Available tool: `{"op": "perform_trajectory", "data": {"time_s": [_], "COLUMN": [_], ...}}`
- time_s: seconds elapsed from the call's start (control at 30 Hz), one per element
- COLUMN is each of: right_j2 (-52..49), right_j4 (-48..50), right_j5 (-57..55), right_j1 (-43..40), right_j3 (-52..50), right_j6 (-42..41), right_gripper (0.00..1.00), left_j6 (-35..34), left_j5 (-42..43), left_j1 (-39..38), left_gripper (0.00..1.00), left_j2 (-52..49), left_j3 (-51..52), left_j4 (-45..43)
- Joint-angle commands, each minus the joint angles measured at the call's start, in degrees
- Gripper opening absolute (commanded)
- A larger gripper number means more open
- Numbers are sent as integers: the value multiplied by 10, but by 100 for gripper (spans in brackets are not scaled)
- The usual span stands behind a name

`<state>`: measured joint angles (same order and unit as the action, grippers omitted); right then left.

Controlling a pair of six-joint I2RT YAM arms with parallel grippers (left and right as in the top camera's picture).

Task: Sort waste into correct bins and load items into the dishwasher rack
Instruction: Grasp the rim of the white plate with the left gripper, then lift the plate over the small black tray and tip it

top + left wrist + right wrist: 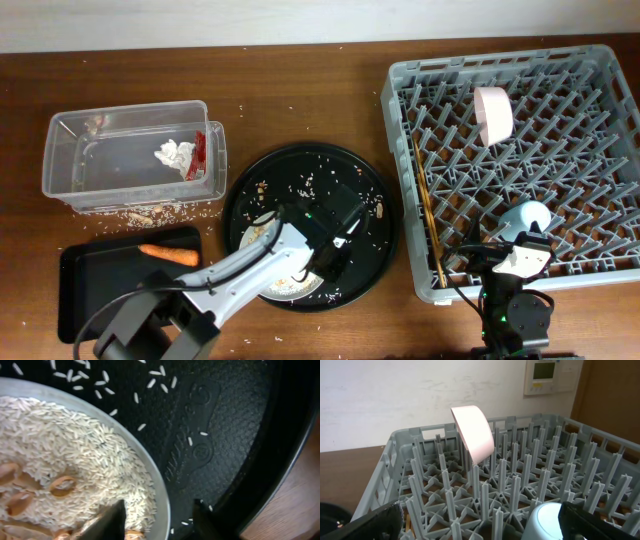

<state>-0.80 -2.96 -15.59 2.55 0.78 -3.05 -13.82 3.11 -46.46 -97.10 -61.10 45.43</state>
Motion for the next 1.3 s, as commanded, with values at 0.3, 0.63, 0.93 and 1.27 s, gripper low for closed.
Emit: {"op": "perform_trajectory", "data": {"time_s": [0.3, 0.63, 0.93, 1.27], "right_j2": [4, 4, 4, 4], "right_j4": [-2, -2, -2, -2], "right_j5": [-1, -1, -1, -1], "right_j1": [-3, -3, -3, -3], "right_j3": [-5, -5, -5, -5], "right_j6": [-4, -4, -4, -4], "right_gripper": [98, 98, 98, 98], "left_j6": [59, 55, 4, -166], "left_j5": [-26, -97, -210, -276], "left_j1": [-19, -19, -19, -17], "left_gripper": [24, 1, 0, 1], "left_j2": [-78, -90, -89, -55], "left_j3": [-10, -64, -266, -317], "left_j4": [20, 39, 213, 376]}}
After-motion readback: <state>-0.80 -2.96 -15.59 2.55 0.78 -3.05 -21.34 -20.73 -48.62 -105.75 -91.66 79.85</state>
